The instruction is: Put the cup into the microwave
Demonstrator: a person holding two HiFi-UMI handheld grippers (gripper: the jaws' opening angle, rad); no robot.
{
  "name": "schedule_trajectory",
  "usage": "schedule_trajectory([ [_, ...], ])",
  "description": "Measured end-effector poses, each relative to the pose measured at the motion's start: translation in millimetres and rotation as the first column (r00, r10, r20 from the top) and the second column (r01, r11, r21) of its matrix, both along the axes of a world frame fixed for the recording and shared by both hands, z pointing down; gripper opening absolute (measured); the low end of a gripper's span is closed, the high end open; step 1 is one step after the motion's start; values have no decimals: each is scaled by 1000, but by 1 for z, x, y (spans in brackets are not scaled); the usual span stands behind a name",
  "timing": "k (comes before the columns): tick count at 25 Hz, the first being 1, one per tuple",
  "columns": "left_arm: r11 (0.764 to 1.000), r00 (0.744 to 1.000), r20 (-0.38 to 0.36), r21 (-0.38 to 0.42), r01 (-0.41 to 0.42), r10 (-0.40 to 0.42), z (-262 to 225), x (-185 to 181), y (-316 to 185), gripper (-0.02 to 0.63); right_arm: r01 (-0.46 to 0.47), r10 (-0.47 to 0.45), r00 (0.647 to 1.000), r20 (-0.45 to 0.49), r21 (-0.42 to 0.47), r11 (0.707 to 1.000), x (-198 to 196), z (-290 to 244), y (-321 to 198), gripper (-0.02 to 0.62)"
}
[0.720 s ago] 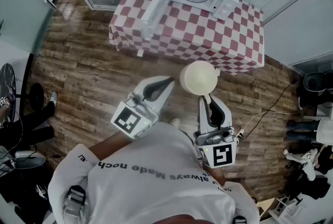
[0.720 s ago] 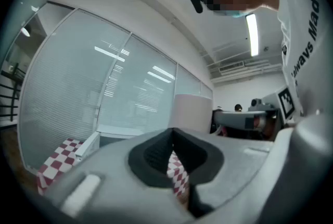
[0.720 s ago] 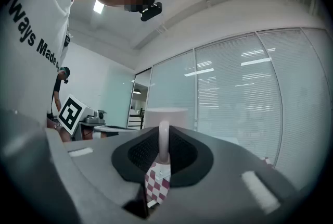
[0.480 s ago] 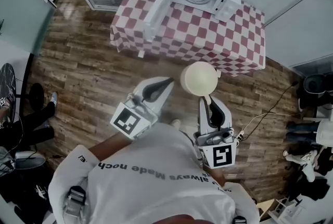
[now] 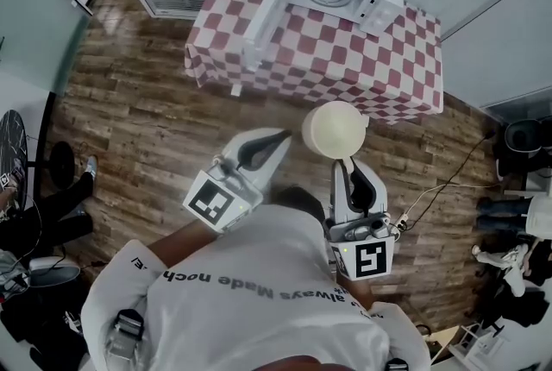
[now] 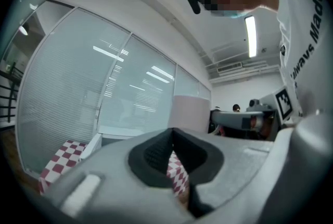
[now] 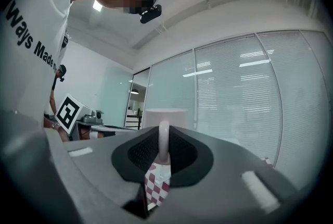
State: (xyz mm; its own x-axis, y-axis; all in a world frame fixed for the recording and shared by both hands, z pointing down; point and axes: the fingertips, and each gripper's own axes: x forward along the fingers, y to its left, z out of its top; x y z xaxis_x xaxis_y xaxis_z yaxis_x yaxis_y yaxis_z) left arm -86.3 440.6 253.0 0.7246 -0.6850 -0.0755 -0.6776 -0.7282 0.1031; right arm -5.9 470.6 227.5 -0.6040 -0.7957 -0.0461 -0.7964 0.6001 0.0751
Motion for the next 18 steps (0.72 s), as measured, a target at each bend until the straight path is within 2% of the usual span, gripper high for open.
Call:
schedule_trajectory([
  [10, 1000, 1000, -12, -19, -10, 9, 10, 8, -27, 5, -24, 23, 1000, -12, -11, 1000, 9, 10, -24, 37],
  [18, 1000, 1000, -20, -18, -6, 6, 8, 32, -79, 5, -14, 14, 1000, -8, -11, 1000, 31, 13, -78, 37],
])
